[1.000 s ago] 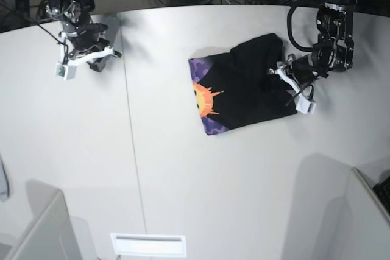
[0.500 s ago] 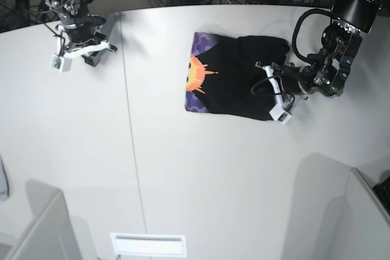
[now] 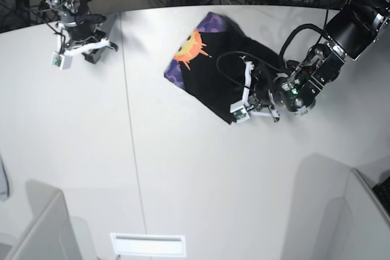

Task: Fold the T-shirt properly
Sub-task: 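Drag and rotate the folded shirt with the left gripper to square it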

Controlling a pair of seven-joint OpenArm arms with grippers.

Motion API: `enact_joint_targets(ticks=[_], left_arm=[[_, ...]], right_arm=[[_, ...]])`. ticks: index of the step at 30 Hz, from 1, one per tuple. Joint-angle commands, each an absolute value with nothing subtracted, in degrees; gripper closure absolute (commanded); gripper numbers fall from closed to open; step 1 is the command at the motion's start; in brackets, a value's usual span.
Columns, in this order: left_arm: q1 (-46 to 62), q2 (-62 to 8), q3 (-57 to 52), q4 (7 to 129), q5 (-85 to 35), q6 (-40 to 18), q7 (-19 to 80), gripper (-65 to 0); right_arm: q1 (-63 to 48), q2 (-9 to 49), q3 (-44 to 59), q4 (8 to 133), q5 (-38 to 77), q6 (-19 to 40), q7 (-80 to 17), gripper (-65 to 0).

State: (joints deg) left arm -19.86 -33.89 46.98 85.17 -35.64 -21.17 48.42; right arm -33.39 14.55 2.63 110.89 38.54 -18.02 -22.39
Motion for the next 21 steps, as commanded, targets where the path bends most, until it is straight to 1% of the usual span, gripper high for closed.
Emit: enact_joint_targets(ticks=[1, 3, 7, 11, 14, 18, 21], left_arm=[[-20.35, -33.63, 48.22, 84.7, -30.64, -20.18, 50.86, 0.0], [-21.58, -33.36, 49.1, 84.7, -28.0, -22.02, 50.86, 0.0], [-22.73, -31.25, 48.48, 84.7, -22.55, -28.7, 50.59, 0.0], [-22.73, -27.82, 48.92, 84.62, -11.47, -34.24, 50.51, 0.0], [-22.64, -25.19, 49.01, 84.18, -3.74, -40.0, 50.33, 0.0], [-22.64, -22.37, 48.84, 84.09, 3.74, -40.0, 47.52, 0.0], [-22.73, -20.44, 49.01, 84.09, 6.55, -40.0, 45.49, 0.0]], right_arm=[[-33.8, 15.08, 2.86, 111.87, 38.46, -17.63, -21.32, 0.0], [-33.98, 15.08, 2.86, 111.87, 38.46, -17.63, -21.32, 0.0], [-34.07, 14.29, 2.86, 111.87, 38.29, -17.63, -21.23, 0.0], [-34.07, 13.49, 2.59, 111.87, 38.29, -17.63, -21.23, 0.0], [-34.07, 13.41, 2.42, 111.87, 38.29, -17.63, -21.23, 0.0], [-34.07, 11.38, 2.77, 111.87, 38.29, -17.63, -21.23, 0.0], [-34.07, 11.12, 2.33, 111.87, 38.29, -17.63, -21.23, 0.0]])
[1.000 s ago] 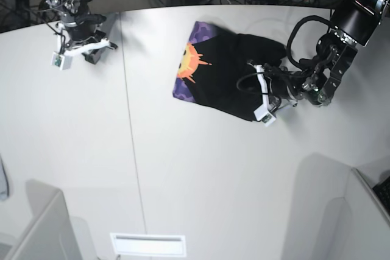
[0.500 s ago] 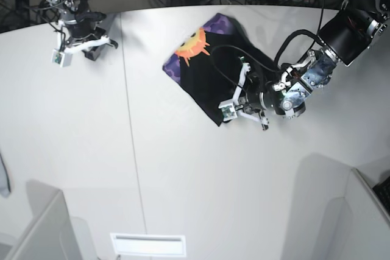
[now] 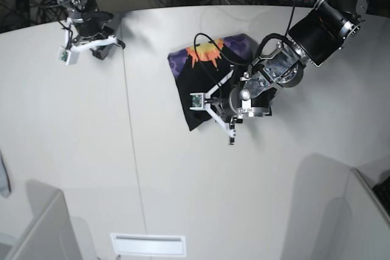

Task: Fold the T-shirt properly
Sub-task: 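Drag and rotate the folded shirt with the left gripper to square it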

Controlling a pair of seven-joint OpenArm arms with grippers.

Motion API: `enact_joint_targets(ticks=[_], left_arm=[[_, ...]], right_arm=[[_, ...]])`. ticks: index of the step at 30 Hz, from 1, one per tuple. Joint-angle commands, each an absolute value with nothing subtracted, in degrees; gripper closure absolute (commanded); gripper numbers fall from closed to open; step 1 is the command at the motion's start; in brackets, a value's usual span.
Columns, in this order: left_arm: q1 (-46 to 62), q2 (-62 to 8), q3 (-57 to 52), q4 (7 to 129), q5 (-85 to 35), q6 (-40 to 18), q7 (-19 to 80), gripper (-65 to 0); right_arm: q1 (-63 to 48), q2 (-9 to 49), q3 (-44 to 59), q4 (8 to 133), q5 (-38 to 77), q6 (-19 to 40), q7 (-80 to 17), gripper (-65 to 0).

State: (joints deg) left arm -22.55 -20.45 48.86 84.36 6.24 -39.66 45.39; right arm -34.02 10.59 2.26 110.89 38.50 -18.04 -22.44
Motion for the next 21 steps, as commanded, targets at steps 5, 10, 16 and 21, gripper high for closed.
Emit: enact_joint_targets(ticks=[5, 10, 16, 21], left_arm=[[-22.73, -17.8, 49.1, 84.09, 7.08, -40.0, 45.05, 0.0], [-22.73, -16.31, 49.36, 84.09, 7.16, -40.0, 44.88, 0.0], [-25.19, -16.48, 57.01, 84.09, 7.16, -40.0, 40.57, 0.0], [-25.19, -16.22, 57.01, 84.09, 7.16, -40.0, 40.57, 0.0]], right_arm=[[-34.15, 11.12, 2.33, 111.87, 38.29, -17.63, -21.41, 0.0], [-34.15, 11.03, 2.33, 111.87, 38.29, -17.63, -21.32, 0.0], [-34.15, 11.03, 2.33, 111.87, 38.29, -17.63, -21.32, 0.0], [-35.38, 10.07, 2.51, 111.87, 38.29, -17.63, -21.23, 0.0]])
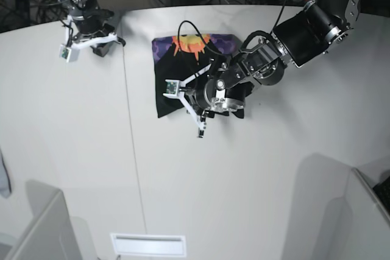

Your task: Fold the T-shirt properly

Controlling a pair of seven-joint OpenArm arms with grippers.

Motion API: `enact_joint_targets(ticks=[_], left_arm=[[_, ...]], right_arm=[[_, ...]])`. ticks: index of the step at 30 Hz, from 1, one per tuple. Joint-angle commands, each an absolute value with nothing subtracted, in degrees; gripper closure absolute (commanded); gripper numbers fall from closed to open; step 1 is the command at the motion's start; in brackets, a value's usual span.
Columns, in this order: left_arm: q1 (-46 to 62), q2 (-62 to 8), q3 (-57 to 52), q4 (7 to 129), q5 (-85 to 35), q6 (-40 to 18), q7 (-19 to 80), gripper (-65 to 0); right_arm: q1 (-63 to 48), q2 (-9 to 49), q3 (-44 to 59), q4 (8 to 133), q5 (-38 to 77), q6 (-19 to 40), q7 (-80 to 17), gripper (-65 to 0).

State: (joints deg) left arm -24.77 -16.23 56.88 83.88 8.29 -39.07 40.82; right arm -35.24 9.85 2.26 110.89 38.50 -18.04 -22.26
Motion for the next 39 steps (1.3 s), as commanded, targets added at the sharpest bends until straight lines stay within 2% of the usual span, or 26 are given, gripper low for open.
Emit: enact_joint_targets(ticks=[1, 12, 18, 20, 22, 26, 28, 30, 33, 34, 35, 39], left_arm=[[-25.19, -15.78, 57.1, 84.09, 7.16, -40.0, 40.57, 0.0], [-27.38, -14.2, 57.27, 85.67, 7.25, -40.0, 40.92, 0.0], [-29.85, -13.05, 57.54, 85.76, 7.16, -40.0, 46.29, -0.5], [-30.11, -13.05, 57.1, 85.93, 7.16, -40.0, 46.37, -12.7], [-31.34, -13.05, 57.1, 85.76, 7.16, -40.0, 46.37, -24.5], [-32.92, -13.05, 56.92, 85.93, 7.08, -40.0, 46.37, -44.1], [-33.63, -13.05, 56.92, 86.81, 6.99, -40.0, 46.46, -50.7], [-33.71, -13.05, 54.46, 88.48, 6.99, -40.0, 46.46, -53.6], [-31.87, -13.32, 45.05, 94.73, 6.55, -40.0, 47.25, -49.2], [-30.2, -13.41, 40.75, 97.63, 6.81, -40.0, 48.57, -44.9], [-28.53, -13.41, 35.82, 100.53, 7.08, -40.0, 50.07, -39.2], [-20.79, -13.58, 20.26, 109.49, 7.08, -40.0, 52.09, -7.7]], right_arm=[[-35.74, 9.98, 2.59, 111.87, 38.2, -17.63, -21.23, 0.0], [-36.53, 9.98, 2.24, 111.87, 38.2, -17.63, -21.23, 0.0], [-37.14, 9.98, 2.24, 111.87, 38.2, -17.54, -21.32, 0.0], [-37.14, 9.98, 2.24, 111.87, 38.2, -16.84, -21.32, 0.0], [-37.23, 9.98, 2.24, 111.87, 38.2, -13.32, -21.32, 0.0], [-37.23, 9.89, 2.33, 111.87, 38.2, -9.89, -21.32, 0.0], [-37.05, 9.89, 2.24, 111.87, 38.2, -9.8, -21.32, 0.0], [-36.97, 9.89, 2.24, 111.87, 38.2, -9.8, -21.32, 0.0], [-36.97, 9.98, 2.24, 111.87, 38.11, -9.71, -21.32, 0.0], [-36.97, 10.07, 2.24, 111.87, 38.11, -9.63, -21.32, 0.0], [-36.88, 10.15, 2.24, 111.87, 38.11, -9.63, -21.32, 0.0], [-36.79, 10.24, 2.15, 111.87, 35.56, -9.54, -21.23, 0.0]])
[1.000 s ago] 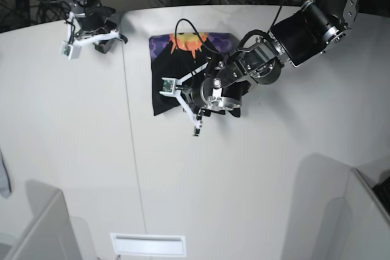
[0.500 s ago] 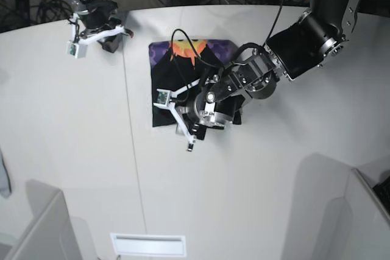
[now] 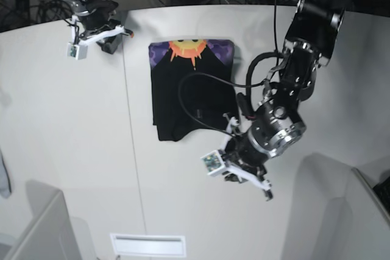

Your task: Fold the T-shirt properly

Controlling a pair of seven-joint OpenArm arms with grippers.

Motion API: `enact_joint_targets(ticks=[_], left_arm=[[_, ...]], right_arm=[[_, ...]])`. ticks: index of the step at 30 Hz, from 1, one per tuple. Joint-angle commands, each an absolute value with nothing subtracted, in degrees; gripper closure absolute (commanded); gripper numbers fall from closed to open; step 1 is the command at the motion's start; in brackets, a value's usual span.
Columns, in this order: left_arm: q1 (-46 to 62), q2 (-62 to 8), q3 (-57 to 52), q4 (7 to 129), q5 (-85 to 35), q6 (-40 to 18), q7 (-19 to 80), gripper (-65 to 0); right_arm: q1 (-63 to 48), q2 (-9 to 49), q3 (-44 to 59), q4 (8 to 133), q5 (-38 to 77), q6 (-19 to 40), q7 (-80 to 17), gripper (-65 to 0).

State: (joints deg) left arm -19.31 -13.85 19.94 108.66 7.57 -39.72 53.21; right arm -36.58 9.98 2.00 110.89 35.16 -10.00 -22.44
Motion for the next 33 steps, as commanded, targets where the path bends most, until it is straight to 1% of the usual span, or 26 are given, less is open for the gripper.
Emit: enact_joint_targets(ticks=[1, 3, 5, 7, 9, 13, 17, 19, 21, 23, 26, 33], left_arm=[[-18.59, -13.93, 17.01, 111.34, 7.16, -40.0, 52.09, 0.0], [-14.02, -16.48, 11.74, 113.63, 7.16, -40.0, 51.82, 0.0], [-9.63, -19.65, 7.69, 113.45, 7.16, -40.0, 49.36, 0.0], [-3.38, -23.43, 3.3, 113.54, 6.64, -40.0, 44.62, 0.0], [3.56, -25.63, -1.8, 113.71, 6.46, -40.0, 38.2, 0.0], [19.65, -25.63, -16.13, 113.45, 5.85, -40.0, 23.43, 0.0], [32.84, -24.04, -28.44, 113.27, -5.41, -40.0, 13.67, 0.0], [38.46, -23.96, -33.71, 112.4, -12.53, -40.0, 11.91, 0.0], [42.77, -23.78, -37.41, 111.25, -17.19, -40.0, 11.47, 0.0], [46.81, -22.29, -39.78, 110.11, -18.59, -40.0, 11.21, 0.0], [51.03, -20.0, -41.63, 108.35, -16.57, -40.0, 11.38, 0.0], [60.18, -15.08, -41.45, 106.42, -2.86, -40.0, 11.47, 0.0]], right_arm=[[-36.79, 10.15, 2.15, 111.96, 32.92, -9.54, -21.23, 0.0], [-36.88, 9.89, 2.07, 111.96, 26.86, -8.31, -20.97, 0.0], [-37.85, 9.8, 2.24, 111.96, 22.55, -2.77, -18.68, 0.0], [-40.13, 9.36, 2.77, 111.96, 20.0, 1.98, -14.64, 0.0], [-41.98, 9.36, 3.38, 111.96, 18.24, 3.91, -11.47, 0.0], [-44.26, 9.36, 4.0, 112.13, 14.73, 6.55, -10.68, 0.0], [-46.37, 9.36, 4.09, 112.13, 14.55, 7.25, -10.68, 0.0], [-46.64, 9.36, 3.56, 111.96, 14.46, 7.25, -10.77, 0.0], [-47.96, 9.36, 3.47, 112.04, 14.46, 7.25, -10.86, 0.0], [-50.15, 9.36, 3.91, 112.92, 14.46, 7.25, -10.86, 0.0], [-54.11, 9.54, 4.44, 114.07, 14.37, 7.25, -10.86, 0.0], [-64.4, 9.45, 7.69, 114.51, 14.37, 7.25, -11.12, 0.0]])
